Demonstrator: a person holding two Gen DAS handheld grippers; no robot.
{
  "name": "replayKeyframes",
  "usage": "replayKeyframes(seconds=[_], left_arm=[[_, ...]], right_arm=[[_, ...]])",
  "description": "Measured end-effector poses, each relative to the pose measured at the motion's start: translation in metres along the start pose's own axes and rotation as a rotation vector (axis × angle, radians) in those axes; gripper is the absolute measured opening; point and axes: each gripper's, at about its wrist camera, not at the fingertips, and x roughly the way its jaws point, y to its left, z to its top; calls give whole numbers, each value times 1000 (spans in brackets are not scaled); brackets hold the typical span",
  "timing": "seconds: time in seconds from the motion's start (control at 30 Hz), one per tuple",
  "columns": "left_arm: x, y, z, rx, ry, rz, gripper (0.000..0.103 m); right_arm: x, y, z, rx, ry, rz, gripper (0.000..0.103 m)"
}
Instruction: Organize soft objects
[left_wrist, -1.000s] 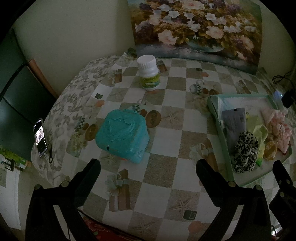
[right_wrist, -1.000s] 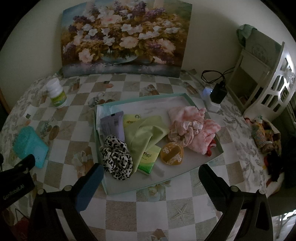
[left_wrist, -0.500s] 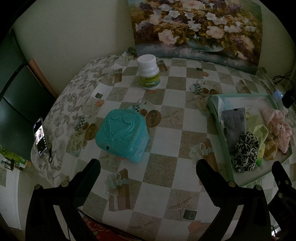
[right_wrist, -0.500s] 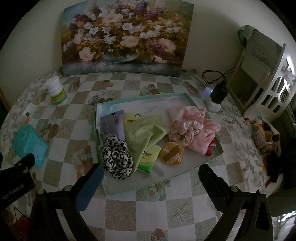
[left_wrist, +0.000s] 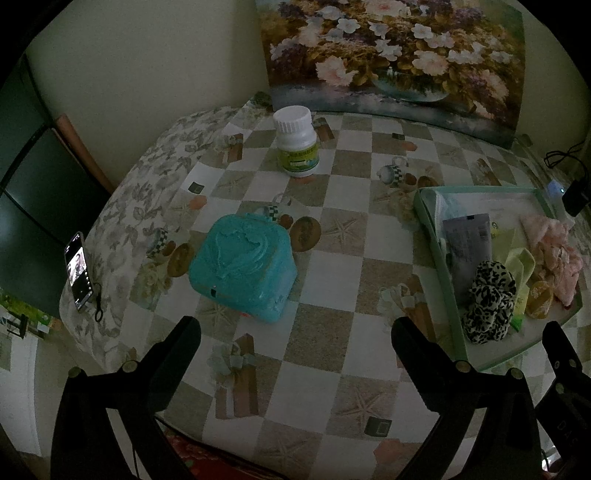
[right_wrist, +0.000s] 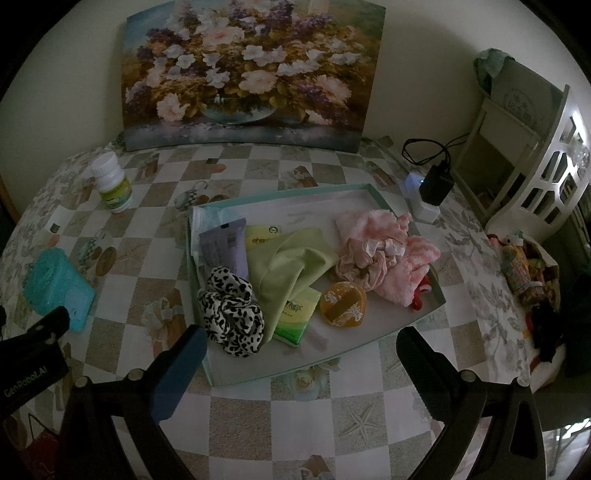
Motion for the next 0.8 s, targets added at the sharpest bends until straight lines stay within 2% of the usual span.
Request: replayKeyframes(seconds=[0.8], left_arm=[[1, 0, 1, 9, 6, -13, 103]], right_arm=[[4, -2, 0, -8, 13, -2, 103]])
